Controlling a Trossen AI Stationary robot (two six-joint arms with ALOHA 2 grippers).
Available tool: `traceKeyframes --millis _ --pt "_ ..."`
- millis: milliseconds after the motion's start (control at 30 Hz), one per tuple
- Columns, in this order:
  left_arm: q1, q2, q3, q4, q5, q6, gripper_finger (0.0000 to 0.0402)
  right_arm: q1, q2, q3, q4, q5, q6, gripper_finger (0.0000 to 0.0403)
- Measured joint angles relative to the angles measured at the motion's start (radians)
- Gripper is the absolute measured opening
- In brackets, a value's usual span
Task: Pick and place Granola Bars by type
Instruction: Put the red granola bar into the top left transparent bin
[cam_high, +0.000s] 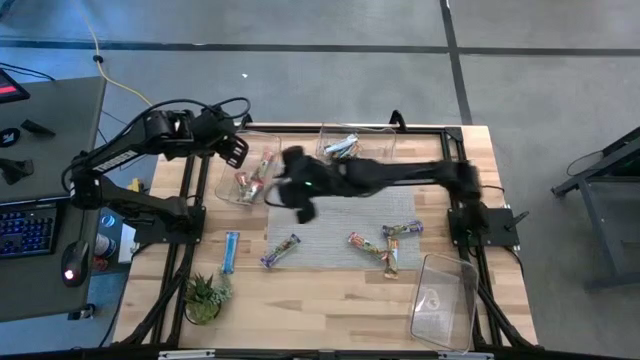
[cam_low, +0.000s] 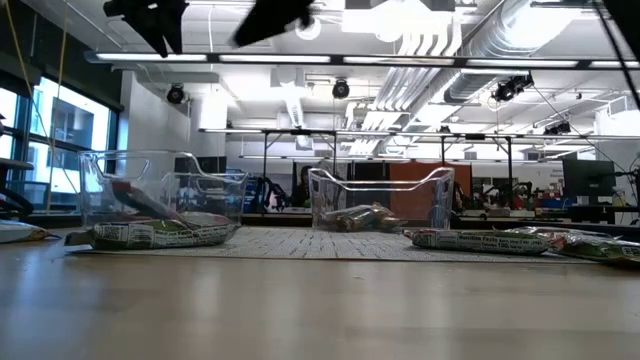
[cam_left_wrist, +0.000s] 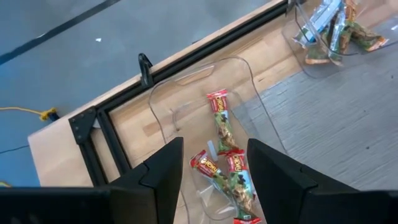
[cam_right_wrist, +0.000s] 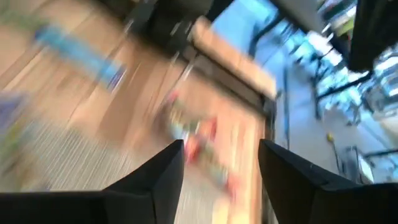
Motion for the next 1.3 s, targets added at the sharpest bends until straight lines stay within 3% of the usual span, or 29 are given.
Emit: traceKeyframes --millis 133,233,333,400,500,633,867,1067,1300 --pt "0.0 0.002 0.0 0.0 0.0 -0.004 0.0172 0.066 -0.157 0.0 -0.359 0.062 0.134 0.0184" --pt "0.0 0.005 0.0 0.001 0.001 -0.005 0.0172 0.107 -0.244 0.0 -0.599 0.014 0.354 0.0184" --pt "0.0 0.005 0.0 0.002 0.001 -0.016 0.0172 0.146 -0.3 -0.049 -0.738 -0.059 0.562 0.0184" --pt "0.0 0.005 0.0 0.002 0.0 -0.03 0.0172 0.181 -0.327 -0.125 -0.752 -0.049 0.662 0.0184" --pt "0.0 0.005 0.0 0.002 0.0 -0.034 0.0172 0.229 -0.358 -0.281 -0.743 -0.03 0.769 0.0185" --pt "0.0 0.005 0.0 0.002 -0.003 -0.034 0.0172 0.266 -0.376 -0.504 -0.684 -0.099 0.878 0.0188" --pt "0.0 0.005 0.0 0.002 -0.011 -0.033 0.0172 0.275 -0.373 -0.824 -0.32 -0.222 0.995 0.019" --pt "0.0 0.005 0.0 0.003 -0.011 -0.032 0.0172 0.274 -0.373 -0.949 -0.147 -0.13 1.003 0.019" --pt "0.0 0.005 0.0 0.006 -0.011 -0.033 0.0172 0.275 -0.374 -1.049 0.039 -0.15 1.042 0.019"
